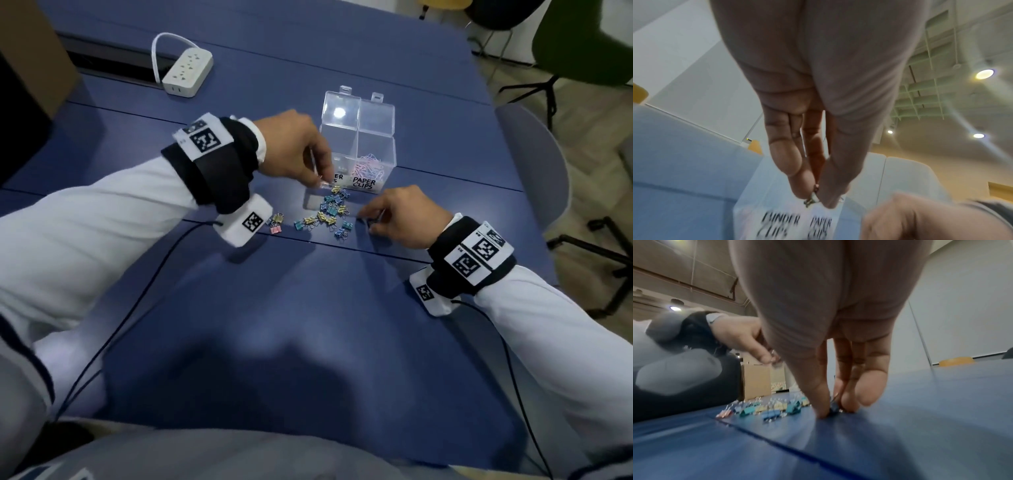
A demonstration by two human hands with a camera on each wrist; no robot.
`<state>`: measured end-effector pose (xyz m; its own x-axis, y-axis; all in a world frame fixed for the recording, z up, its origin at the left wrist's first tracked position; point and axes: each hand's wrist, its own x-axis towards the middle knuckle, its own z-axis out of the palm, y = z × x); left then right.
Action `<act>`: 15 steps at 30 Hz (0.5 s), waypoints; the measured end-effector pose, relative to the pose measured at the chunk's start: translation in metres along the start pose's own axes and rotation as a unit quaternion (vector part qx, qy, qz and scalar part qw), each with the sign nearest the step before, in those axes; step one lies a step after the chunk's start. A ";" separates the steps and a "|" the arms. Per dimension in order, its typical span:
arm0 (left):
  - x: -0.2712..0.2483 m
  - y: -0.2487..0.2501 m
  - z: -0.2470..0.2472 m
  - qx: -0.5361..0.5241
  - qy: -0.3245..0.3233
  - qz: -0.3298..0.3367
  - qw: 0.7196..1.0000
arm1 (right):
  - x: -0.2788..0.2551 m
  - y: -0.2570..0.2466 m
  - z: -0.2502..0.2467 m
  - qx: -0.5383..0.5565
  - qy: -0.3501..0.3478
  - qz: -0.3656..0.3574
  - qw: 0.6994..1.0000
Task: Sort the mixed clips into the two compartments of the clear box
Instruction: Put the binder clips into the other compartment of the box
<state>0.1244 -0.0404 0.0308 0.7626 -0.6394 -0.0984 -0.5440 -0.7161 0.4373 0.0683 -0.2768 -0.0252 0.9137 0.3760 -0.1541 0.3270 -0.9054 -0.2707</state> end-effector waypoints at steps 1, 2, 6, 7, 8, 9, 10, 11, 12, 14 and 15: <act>0.004 0.003 -0.006 -0.002 0.015 0.002 1.000 | 0.002 0.000 0.001 0.003 -0.001 0.005 1.000; 0.009 0.005 -0.012 -0.003 0.033 0.001 0.999 | 0.003 -0.001 0.002 0.005 -0.004 0.010 1.000; 0.035 0.011 -0.025 -0.002 0.086 -0.023 0.996 | 0.003 -0.005 0.000 0.008 -0.011 0.027 1.000; 0.041 0.012 -0.025 0.003 0.089 -0.030 0.996 | 0.002 -0.008 0.000 0.007 -0.011 0.028 1.000; 0.046 0.013 -0.024 0.010 0.089 -0.036 0.995 | 0.001 -0.010 0.000 0.004 -0.011 0.028 1.000; 0.049 0.013 -0.021 0.016 0.088 -0.042 0.995 | 0.000 -0.012 0.000 -0.001 -0.010 0.025 1.000; 0.052 0.011 -0.019 0.019 0.087 -0.047 0.995 | 0.000 -0.014 0.001 -0.006 -0.008 0.021 1.000; 0.053 0.009 -0.017 0.019 0.086 -0.050 0.995 | 0.000 -0.015 0.002 -0.011 -0.006 0.015 1.000; 0.054 0.006 -0.015 0.016 0.087 -0.053 0.995 | 0.001 -0.016 0.003 -0.012 -0.003 0.010 1.000; 0.050 0.001 -0.013 0.009 0.099 -0.056 0.993 | 0.002 -0.014 0.004 -0.005 0.000 0.005 1.000; 0.044 0.000 -0.012 0.008 0.110 -0.051 0.993 | 0.002 -0.013 0.004 -0.001 0.001 0.004 1.000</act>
<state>0.1624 -0.0655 0.0366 0.8708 -0.4882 0.0581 -0.4649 -0.7793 0.4202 0.0648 -0.2631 -0.0258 0.9166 0.3689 -0.1540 0.3205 -0.9084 -0.2684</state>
